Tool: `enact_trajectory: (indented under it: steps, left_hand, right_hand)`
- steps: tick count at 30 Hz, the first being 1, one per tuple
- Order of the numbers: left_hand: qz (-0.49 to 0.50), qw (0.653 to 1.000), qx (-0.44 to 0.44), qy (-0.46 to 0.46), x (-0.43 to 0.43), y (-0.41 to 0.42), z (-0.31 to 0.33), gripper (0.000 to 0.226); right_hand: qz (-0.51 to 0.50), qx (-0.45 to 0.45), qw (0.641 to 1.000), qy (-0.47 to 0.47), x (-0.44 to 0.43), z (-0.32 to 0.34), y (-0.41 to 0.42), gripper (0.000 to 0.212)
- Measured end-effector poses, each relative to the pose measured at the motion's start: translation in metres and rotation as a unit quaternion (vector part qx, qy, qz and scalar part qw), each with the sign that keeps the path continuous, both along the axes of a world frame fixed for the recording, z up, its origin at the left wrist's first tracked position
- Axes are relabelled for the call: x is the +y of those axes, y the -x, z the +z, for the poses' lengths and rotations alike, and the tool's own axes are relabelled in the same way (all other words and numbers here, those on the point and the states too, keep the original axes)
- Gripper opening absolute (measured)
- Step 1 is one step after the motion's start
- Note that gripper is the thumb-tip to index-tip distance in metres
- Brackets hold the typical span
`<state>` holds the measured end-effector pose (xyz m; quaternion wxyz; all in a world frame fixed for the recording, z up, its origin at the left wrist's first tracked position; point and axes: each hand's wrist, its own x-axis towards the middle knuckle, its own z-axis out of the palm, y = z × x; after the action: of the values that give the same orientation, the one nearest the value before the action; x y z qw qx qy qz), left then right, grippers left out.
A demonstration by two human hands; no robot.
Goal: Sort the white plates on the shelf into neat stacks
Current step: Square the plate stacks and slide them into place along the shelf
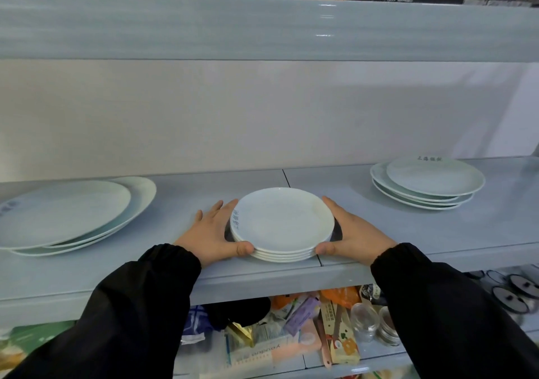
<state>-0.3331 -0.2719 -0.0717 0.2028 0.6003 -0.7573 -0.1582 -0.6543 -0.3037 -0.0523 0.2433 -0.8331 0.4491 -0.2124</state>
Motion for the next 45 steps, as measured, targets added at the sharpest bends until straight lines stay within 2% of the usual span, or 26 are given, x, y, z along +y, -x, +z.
enact_trajectory:
  steps: [7, 15, 20, 24, 28, 32, 35, 40, 45]
  left_hand:
    - [0.005, 0.999, -0.018, 0.034, 0.001, 0.0, 0.0, 0.13]
    - [0.0, 1.0, 0.005, 0.023, 0.003, 0.001, 0.0, 0.129]
    - [0.047, 0.985, 0.162, 0.042, 0.003, -0.006, -0.001, 0.122]
    - [0.089, 0.969, 0.217, 0.08, 0.012, 0.013, 0.017, 0.108]
    - [0.061, 0.967, 0.207, 0.139, 0.009, 0.066, 0.055, 0.082]
    - [0.043, 0.963, 0.204, 0.171, -0.011, 0.133, 0.078, 0.074]
    - [0.028, 0.967, 0.194, 0.164, -0.031, 0.187, 0.082, 0.075]
    - [0.021, 0.973, 0.186, 0.139, -0.059, 0.268, 0.073, 0.073]
    - [0.05, 0.975, 0.188, 0.11, -0.078, 0.326, 0.055, 0.063]
  right_hand:
    - [0.007, -0.005, 1.0, -0.005, 0.0, 0.0, 0.0, 0.09]
    - [-0.005, 0.012, 1.0, -0.012, -0.002, -0.001, 0.003, 0.096]
    - [-0.021, -0.046, 0.997, -0.05, -0.004, 0.002, 0.01, 0.117]
    - [-0.013, -0.097, 0.994, -0.051, -0.01, 0.002, 0.021, 0.125]
    - [0.005, -0.103, 0.995, 0.004, -0.015, 0.019, 0.058, 0.121]
    - [-0.002, -0.084, 0.995, 0.049, -0.034, 0.035, 0.117, 0.101]
    - [-0.007, -0.057, 0.995, 0.083, -0.048, 0.046, 0.165, 0.087]
    - [-0.018, 0.013, 0.99, 0.139, -0.077, 0.053, 0.246, 0.075]
    - [-0.035, 0.042, 0.984, 0.171, -0.108, 0.054, 0.307, 0.068]
